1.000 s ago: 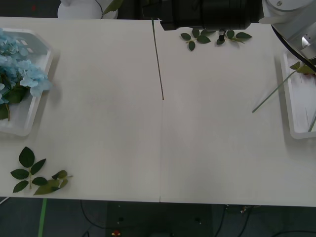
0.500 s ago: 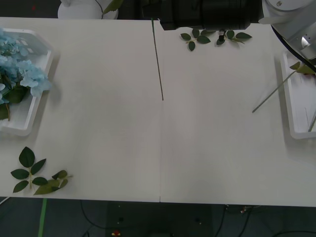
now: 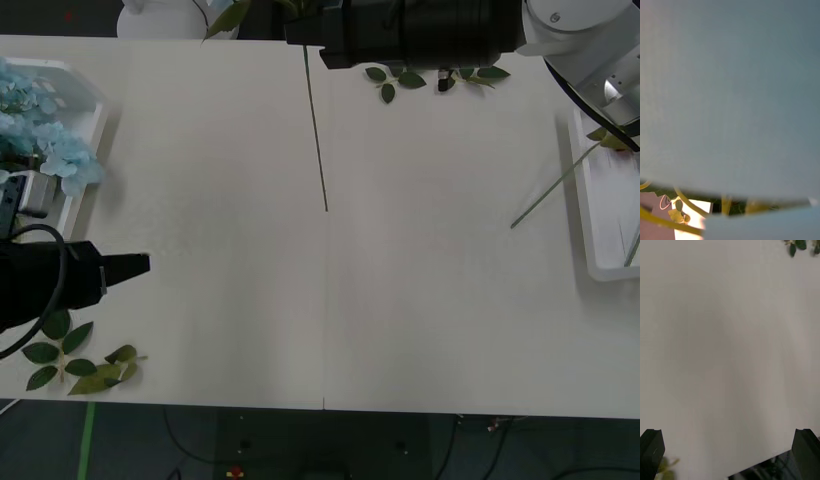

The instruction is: Place the red flowers into the right box and the blue flowers into the left box. If a person shows an open palm, hand one flower to the person first, then continue sorting.

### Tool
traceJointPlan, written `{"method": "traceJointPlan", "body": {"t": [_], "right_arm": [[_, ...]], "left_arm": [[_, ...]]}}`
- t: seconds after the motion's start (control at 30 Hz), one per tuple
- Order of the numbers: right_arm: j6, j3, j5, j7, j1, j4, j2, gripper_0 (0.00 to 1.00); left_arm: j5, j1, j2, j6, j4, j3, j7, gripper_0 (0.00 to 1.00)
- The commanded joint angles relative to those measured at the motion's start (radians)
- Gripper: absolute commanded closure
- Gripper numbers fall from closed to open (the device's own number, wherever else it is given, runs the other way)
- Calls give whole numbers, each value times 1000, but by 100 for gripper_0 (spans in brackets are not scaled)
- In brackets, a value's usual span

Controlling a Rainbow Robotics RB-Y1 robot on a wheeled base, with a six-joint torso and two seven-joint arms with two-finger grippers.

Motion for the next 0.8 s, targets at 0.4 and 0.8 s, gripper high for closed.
{"method": "traceJointPlan", "body": {"t": [0.4, 0.8], "right_arm": [[-12, 5, -5, -32, -11, -30, 21, 100], [-12, 5, -2, -32, -11, -32, 21, 100]], "left_arm": [[-361, -390, -313, -65, 37, -326, 238, 0], [-514, -521, -402, -229, 215, -490, 371, 0]]}}
